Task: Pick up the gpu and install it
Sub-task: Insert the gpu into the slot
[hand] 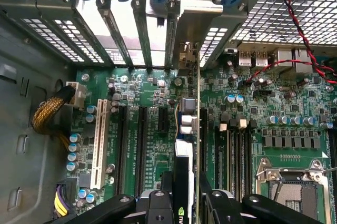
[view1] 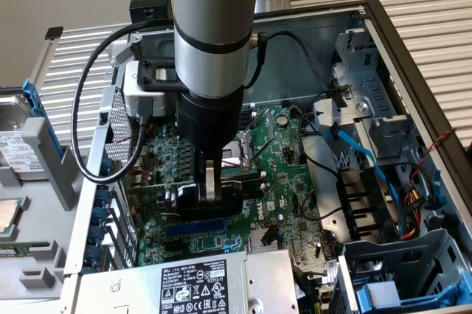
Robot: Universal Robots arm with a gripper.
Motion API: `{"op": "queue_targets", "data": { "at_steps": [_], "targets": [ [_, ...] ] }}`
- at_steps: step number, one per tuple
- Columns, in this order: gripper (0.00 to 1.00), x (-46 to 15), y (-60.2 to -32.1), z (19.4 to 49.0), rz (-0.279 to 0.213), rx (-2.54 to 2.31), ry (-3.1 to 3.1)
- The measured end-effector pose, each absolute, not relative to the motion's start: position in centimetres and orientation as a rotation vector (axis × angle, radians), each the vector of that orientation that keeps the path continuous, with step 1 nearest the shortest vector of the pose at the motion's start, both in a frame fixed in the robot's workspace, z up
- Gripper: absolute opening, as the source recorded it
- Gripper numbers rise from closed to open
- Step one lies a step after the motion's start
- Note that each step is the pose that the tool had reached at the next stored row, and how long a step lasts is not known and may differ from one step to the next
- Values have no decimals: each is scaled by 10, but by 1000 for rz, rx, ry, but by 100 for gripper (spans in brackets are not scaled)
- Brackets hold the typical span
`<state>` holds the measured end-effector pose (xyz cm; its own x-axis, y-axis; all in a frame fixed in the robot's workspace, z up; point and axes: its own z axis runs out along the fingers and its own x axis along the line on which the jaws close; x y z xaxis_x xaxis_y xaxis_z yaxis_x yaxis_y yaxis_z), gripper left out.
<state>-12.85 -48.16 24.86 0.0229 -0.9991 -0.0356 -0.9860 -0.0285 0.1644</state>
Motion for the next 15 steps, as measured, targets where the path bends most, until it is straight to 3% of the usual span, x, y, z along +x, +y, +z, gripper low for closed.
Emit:
{"op": "queue_targets", "data": {
  "at_steps": [15],
  "targets": [
    [29, -131, -482, 246, -215, 2178, -2122]
  ]
}}
